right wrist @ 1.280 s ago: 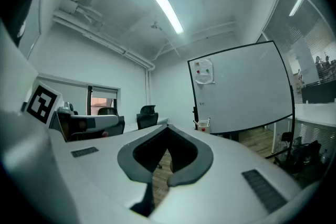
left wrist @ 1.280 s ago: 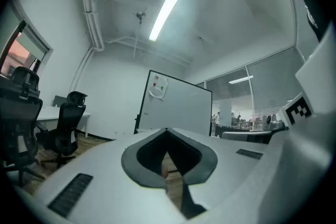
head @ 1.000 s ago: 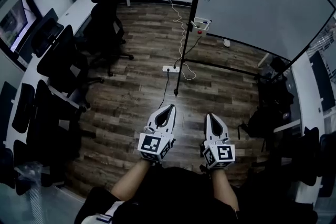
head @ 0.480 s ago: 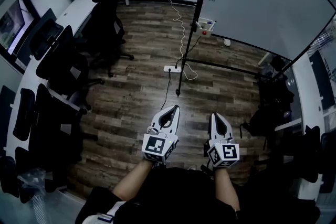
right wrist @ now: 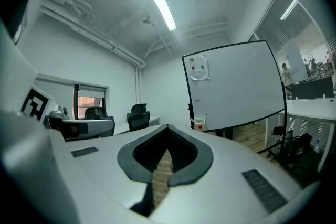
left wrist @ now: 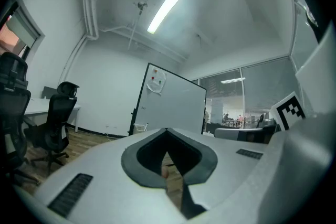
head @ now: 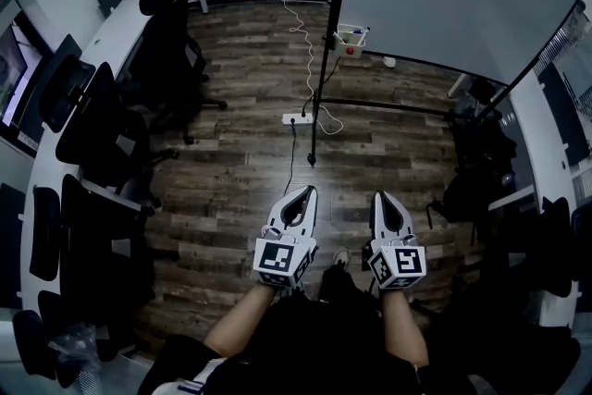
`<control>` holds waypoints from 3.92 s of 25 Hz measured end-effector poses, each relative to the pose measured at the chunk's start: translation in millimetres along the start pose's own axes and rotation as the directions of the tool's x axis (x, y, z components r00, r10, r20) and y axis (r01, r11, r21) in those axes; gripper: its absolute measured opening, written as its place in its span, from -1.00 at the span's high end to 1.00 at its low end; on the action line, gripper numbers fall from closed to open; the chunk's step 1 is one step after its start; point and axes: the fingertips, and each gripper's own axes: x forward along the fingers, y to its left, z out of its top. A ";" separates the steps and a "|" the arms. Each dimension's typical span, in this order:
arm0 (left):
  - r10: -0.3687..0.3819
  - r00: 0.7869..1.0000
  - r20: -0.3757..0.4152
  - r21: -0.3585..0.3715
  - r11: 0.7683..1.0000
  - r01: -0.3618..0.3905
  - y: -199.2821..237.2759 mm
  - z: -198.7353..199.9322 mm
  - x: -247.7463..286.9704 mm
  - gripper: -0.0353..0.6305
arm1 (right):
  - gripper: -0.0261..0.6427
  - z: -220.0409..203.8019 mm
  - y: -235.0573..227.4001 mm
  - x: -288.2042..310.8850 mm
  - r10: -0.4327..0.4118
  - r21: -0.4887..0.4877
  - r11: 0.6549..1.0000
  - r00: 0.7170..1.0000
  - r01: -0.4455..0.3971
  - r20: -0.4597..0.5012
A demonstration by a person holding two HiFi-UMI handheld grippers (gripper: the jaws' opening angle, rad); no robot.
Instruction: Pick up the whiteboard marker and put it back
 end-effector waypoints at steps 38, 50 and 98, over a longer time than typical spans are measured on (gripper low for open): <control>0.170 0.985 -0.023 0.019 0.985 -0.170 -4.2 -5.9 212.6 0.87 | 0.90 28.3 -161.0 160.9 0.148 0.049 0.988 0.989 -0.147 -0.015; 0.125 0.992 -0.017 0.025 0.992 -0.125 18.5 -1.6 258.8 0.87 | 0.90 29.0 -174.4 203.4 0.113 0.037 0.993 0.993 -0.112 -0.018; -0.006 1.000 -0.025 -0.007 1.000 0.006 159.9 17.7 427.8 0.87 | 0.90 26.7 -205.9 409.5 -0.017 0.013 1.000 0.998 0.017 -0.058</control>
